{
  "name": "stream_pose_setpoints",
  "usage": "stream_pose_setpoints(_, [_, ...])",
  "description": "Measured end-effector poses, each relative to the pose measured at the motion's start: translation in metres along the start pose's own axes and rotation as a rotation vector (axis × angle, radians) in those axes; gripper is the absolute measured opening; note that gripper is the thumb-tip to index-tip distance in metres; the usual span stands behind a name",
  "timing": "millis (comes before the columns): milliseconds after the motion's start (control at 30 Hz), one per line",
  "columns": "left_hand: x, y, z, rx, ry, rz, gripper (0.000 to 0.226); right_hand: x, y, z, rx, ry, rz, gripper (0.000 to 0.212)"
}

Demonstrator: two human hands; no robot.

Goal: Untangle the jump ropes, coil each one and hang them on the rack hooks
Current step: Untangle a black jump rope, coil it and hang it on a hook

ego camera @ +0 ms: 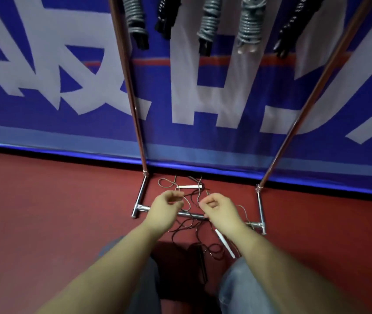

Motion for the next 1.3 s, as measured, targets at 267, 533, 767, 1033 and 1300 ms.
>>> stream_pose_setpoints(267, [-0.015,0.031,0.077,0.172,-0.074,0.045,0.020,-0.030,0.039,-0.058,-0.166,0.150,0.076,0.007])
stream_pose_setpoints(533, [-0.031,0.127,0.118,0.284,-0.189,0.049,0.020,-0.045,0.121,-0.106,-0.293,0.096,0.071,0.015])
stream_pose_setpoints(767, [-0.035,0.187,0.181,0.396,-0.027,0.057,0.020,-0.044,0.183,-0.149,-0.370,0.001,0.049,0.009])
stream_pose_setpoints(1033, [-0.047,0.246,0.243,0.478,0.060,0.106,0.026,-0.067,0.252,-0.215,-0.425,-0.047,0.090,0.019])
stream_pose_setpoints(1300, [-0.067,0.277,0.315,0.481,0.246,0.370,0.023,-0.093,0.289,-0.297,-0.554,-0.018,0.183,0.023])
Point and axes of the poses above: each hand's wrist, its own y-axis towards the middle knuckle, its own x-axis out of the back of the hand, z = x × y, the point moved 5 cm from there along y, towards the middle knuckle, and after that the axes turned 13 degrees about z, right-handed, at the moved point
